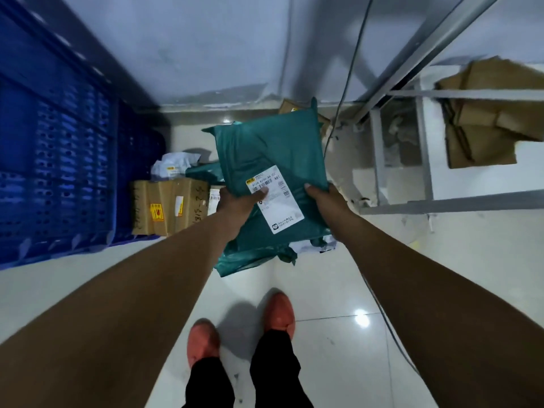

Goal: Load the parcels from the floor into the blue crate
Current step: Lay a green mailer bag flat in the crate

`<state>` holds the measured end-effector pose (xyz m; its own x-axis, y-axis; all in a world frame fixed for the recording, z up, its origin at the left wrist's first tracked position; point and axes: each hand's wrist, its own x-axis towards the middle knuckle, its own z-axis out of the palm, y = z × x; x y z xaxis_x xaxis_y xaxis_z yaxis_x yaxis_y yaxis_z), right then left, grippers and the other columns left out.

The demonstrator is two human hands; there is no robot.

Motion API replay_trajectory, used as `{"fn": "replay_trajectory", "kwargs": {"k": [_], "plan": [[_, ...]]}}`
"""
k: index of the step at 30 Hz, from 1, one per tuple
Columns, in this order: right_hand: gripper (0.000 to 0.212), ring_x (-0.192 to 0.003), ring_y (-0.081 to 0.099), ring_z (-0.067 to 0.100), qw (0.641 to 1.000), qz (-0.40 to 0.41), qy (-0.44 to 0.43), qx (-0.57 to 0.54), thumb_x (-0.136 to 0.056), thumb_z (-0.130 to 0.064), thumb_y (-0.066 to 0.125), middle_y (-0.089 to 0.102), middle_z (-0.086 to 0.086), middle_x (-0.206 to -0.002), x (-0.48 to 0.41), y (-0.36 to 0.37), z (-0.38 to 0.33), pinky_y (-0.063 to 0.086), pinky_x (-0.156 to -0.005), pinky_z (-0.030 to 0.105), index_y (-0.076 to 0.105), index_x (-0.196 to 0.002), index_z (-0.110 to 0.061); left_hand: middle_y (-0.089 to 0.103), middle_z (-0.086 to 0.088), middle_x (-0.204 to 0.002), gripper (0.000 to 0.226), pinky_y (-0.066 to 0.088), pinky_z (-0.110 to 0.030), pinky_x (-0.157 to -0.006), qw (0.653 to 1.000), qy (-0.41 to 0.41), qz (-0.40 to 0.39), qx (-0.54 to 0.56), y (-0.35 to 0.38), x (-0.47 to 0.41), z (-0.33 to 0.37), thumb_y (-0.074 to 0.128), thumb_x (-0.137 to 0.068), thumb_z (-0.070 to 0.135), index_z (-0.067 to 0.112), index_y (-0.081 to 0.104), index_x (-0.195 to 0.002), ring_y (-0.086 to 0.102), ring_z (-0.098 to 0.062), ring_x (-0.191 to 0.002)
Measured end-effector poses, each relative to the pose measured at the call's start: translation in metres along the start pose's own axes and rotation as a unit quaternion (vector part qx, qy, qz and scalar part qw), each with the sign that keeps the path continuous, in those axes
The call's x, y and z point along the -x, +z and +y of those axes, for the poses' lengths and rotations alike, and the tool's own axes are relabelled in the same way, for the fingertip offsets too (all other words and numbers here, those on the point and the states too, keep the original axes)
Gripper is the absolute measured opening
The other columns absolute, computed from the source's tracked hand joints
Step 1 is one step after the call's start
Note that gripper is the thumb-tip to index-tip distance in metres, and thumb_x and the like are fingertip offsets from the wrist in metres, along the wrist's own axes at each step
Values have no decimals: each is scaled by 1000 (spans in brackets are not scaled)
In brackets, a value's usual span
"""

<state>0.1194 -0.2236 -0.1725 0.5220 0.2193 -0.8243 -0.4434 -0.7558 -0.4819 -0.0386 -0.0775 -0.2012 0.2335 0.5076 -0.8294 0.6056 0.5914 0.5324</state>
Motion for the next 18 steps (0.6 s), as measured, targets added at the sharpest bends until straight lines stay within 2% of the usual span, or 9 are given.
{"fn": "replay_trajectory", "kwargs": {"k": [2,4,7,9,11,14,16,18], "plan": [[76,-110,65,24,999,-4,-6,-53,-66,-67,66,68,-4,-124,0,5,8,52,-101,46,55,-134,-35,69,4,-120,97,54,-46,-96,1000,2,-5,24,-4,14,3,98,-52,49,22,49,-131,66,-23,-107],[69,-112,65,23,997,-21,-9,-75,-72,-67,65,68,-6,-125,11,7,10,51,-102,47,56,-134,-38,66,3,-123,86,54,-45,-96,1000,16,-5,11,-13,24,7,95,-66,32,21,44,-134,64,-23,-108],[60,-116,63,23,996,-35,0,-79,-83,-63,60,65,-7,-131,38,8,3,50,-103,49,54,-137,-38,66,1,-129,83,53,-45,-100,998,54,-18,-3,-32,40,16,95,-66,31,19,49,-134,64,-23,-114],[56,-114,64,25,995,-34,3,-90,-86,-62,58,66,-5,-130,58,8,-5,51,-101,51,53,-137,-39,67,1,-128,71,53,-43,-100,997,71,-26,-6,-43,53,25,93,-71,25,15,55,-130,64,-21,-114],[49,-109,68,28,993,-40,10,-115,-89,-64,56,69,-4,-124,82,8,-20,56,-91,54,55,-133,-41,70,0,-125,67,55,-42,-99,996,82,-32,-3,-57,68,35,92,-71,24,14,59,-128,67,-20,-111],[37,-103,71,30,986,-58,-4,-157,-94,-60,53,73,-2,-117,117,9,-44,60,-70,44,58,-125,-40,72,-1,-121,71,59,-43,-93,996,84,-39,10,-80,88,53,95,-66,30,17,60,-126,71,-20,-105],[33,-100,74,27,981,-64,-35,-180,-98,-51,55,73,-2,-118,141,12,-63,61,-66,41,58,-127,-38,72,-2,-119,70,60,-44,-91,996,85,-28,24,-96,105,70,94,-68,28,16,56,-126,71,-23,-104],[33,-93,75,23,978,-63,-62,-187,-99,-37,58,73,-2,-119,161,14,-84,59,-56,33,56,-132,-36,70,-3,-118,68,59,-44,-91,994,102,-16,33,-109,120,90,92,-71,26,13,53,-126,69,-24,-103]]}}
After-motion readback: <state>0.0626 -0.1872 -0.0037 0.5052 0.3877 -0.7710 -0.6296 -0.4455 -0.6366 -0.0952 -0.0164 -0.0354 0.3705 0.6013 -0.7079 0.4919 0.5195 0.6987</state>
